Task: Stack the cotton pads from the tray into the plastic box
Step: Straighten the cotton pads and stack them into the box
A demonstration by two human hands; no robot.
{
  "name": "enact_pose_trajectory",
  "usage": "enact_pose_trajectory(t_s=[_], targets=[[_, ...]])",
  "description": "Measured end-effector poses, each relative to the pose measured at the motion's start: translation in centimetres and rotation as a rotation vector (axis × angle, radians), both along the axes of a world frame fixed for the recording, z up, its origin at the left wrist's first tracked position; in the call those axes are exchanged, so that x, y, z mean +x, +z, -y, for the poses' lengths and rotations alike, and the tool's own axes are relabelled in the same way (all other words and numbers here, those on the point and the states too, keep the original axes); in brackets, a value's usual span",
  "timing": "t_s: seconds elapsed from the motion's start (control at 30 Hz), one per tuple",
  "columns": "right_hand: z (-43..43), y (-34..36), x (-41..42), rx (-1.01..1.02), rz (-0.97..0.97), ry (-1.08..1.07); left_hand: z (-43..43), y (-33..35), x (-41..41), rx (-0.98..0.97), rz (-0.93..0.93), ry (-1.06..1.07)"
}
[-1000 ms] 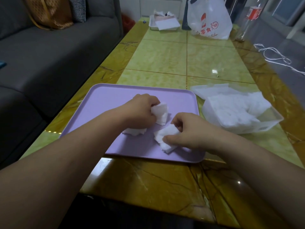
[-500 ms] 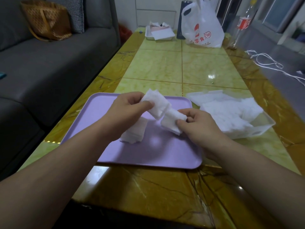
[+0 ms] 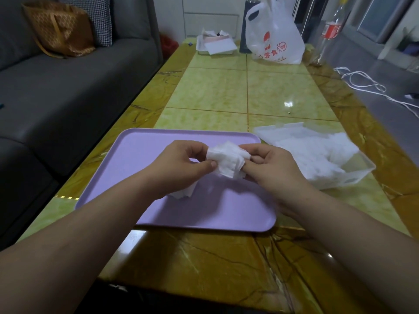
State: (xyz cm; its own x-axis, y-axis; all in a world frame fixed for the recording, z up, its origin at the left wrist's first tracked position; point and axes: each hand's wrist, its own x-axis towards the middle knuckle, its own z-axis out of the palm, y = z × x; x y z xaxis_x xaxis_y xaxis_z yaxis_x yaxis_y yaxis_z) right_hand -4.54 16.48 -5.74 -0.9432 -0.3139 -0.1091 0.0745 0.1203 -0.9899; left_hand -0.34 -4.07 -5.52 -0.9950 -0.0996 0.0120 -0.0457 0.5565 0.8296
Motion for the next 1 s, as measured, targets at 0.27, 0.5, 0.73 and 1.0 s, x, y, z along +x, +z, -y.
enact_pose_trajectory(t_s=[0.27,0.5,0.73,1.0], targets=[[0.2,-0.2,-0.1,-0.021,0.01,0.078,-0.3,-0.2,-0.2,-0.013,-0.006,0.028],[0.1,-0.4,-0.2,-0.083,0.046,0.09,-0.5,-0.1,-0.2,-0.046,-0.046,0.086],[0.3,-0.9,-0.1,-0.13,0.032,0.076,-0.5,-0.2,-0.2,-0.022,-0.016,0.076],[0.1,-1.3,-0.6,-0.096,0.061,-0.061,0.3,0.0,-0.1,0.018,0.004,0.135]])
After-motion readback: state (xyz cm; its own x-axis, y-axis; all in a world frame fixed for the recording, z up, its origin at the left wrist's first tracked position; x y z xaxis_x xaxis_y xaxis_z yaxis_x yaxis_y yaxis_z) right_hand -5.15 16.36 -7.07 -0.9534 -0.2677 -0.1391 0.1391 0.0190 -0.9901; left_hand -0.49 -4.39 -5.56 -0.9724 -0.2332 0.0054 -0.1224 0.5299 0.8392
